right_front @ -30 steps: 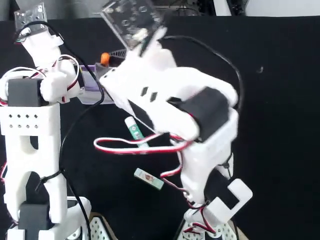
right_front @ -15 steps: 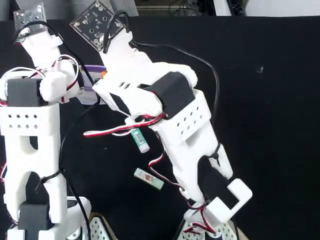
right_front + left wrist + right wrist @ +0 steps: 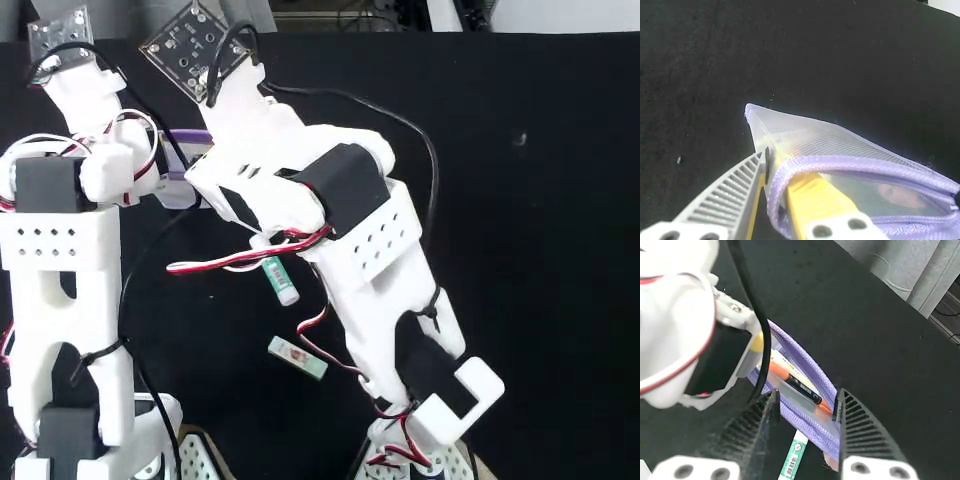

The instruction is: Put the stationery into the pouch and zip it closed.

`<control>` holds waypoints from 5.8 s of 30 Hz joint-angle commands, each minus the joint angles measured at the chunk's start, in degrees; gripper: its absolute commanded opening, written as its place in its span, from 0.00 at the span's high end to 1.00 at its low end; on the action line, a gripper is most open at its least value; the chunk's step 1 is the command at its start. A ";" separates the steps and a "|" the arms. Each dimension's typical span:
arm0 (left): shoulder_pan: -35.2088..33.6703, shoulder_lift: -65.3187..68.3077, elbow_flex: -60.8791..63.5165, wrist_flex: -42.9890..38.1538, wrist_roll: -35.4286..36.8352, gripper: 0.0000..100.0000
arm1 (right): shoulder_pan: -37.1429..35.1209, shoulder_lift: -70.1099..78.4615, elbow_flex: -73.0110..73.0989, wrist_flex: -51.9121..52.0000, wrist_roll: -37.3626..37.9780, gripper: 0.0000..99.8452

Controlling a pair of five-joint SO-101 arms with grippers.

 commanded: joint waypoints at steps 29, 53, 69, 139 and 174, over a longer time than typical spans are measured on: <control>-23.25 -0.53 -1.01 -10.55 0.26 0.97 | -0.70 -18.15 41.19 -3.87 -2.37 0.82; -22.90 -0.53 -1.01 -10.11 0.18 0.97 | 5.01 -13.76 87.87 -60.66 -2.81 0.82; -22.81 -1.05 0.31 -10.46 0.44 0.97 | 7.03 6.37 67.12 -47.82 -5.71 0.98; 4.88 -1.14 2.42 -4.04 0.62 0.97 | 3.60 -56.40 112.04 -118.15 -5.63 0.99; -0.22 -1.14 2.51 -4.40 0.53 0.97 | 1.85 -49.19 117.93 -126.59 5.27 0.76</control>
